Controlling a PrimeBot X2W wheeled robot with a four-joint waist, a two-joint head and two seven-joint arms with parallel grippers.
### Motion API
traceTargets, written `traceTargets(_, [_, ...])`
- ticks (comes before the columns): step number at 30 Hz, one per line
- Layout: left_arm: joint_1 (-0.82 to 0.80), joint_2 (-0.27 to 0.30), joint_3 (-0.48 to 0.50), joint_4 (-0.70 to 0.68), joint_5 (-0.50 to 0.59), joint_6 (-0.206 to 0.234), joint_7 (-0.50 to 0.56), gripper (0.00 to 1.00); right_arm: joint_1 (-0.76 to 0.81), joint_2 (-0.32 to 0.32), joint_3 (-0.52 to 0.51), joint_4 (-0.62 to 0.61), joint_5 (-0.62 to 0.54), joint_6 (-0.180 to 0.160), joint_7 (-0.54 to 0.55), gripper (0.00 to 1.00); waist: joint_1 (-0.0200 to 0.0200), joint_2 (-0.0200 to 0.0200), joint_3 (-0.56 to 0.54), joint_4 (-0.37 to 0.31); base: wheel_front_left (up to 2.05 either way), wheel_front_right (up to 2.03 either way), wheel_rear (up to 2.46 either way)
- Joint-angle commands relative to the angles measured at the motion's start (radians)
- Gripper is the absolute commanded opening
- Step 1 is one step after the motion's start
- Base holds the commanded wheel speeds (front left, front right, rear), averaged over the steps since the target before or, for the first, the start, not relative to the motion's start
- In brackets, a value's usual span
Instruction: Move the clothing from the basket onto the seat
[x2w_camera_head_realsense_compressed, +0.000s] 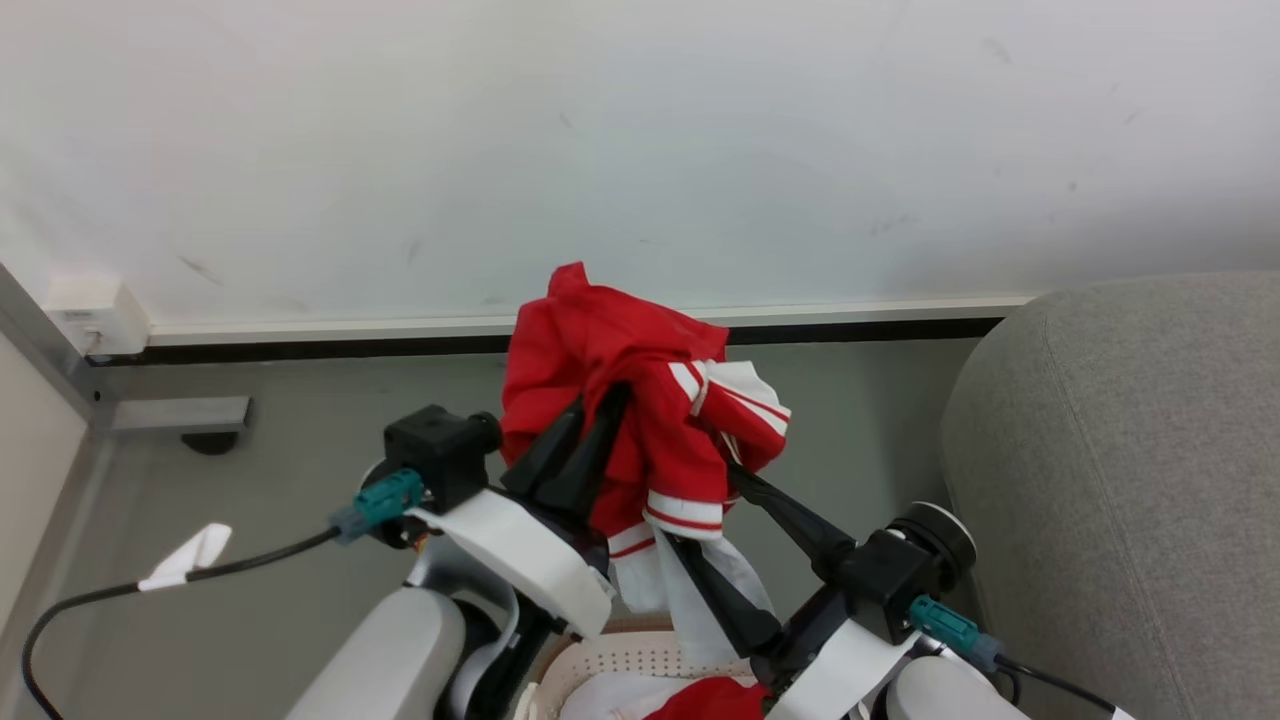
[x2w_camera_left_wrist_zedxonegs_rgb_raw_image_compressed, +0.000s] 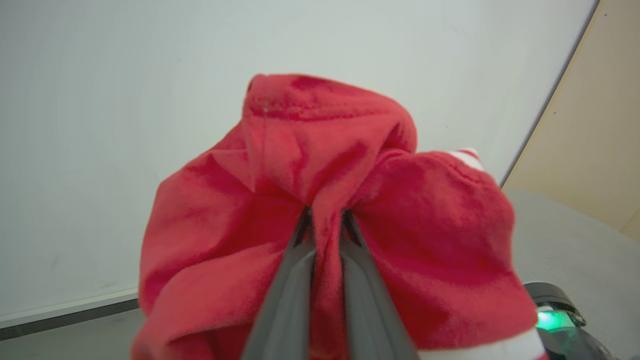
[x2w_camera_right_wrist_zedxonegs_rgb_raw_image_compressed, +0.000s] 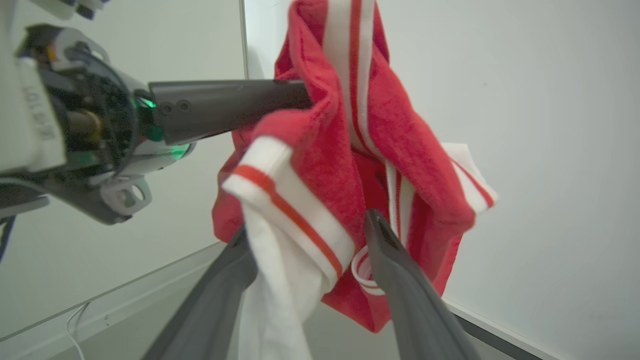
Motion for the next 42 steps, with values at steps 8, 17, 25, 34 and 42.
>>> traceTargets(8, [0.045, -0.03, -0.06, -0.006, 0.005, -0.007, 0.013, 0.0, -0.025, 0.018, -0.01, 0.105, 0.009, -0.002, -0.002, 1.0, -0.0001, -0.0001, -0.049, 0.047, 0.0, 0.0, 0.0])
traceTargets(17, [0.056, -0.035, -0.07, -0.014, -0.008, 0.001, 0.015, 0.0, -0.024, 0.03, -0.047, 0.15, 0.045, -0.002, -0.002, 0.0, -0.0001, -0.0001, -0.058, 0.072, 0.0, 0.0, 0.0])
traceTargets(25, [0.049, -0.02, -0.056, -0.018, -0.016, 0.011, 0.008, 0.0, -0.011, 0.037, -0.074, 0.123, 0.039, -0.002, -0.002, 0.0, -0.0001, -0.0001, -0.043, 0.058, 0.0, 0.0, 0.0])
traceTargets(34, [0.037, -0.009, -0.051, -0.019, -0.018, 0.017, 0.007, 0.0, -0.017, 0.039, -0.095, 0.113, 0.029, -0.002, -0.002, 0.0, -0.0001, -0.0001, -0.028, 0.044, 0.0, 0.0, 0.0])
traceTargets(42, [0.051, -0.001, -0.053, -0.018, -0.013, 0.029, 0.002, 1.0, -0.023, 0.04, -0.138, 0.094, 0.003, -0.002, -0.002, 0.0, -0.0001, -0.0001, -0.02, 0.0, 0.0, 0.0, 0.0])
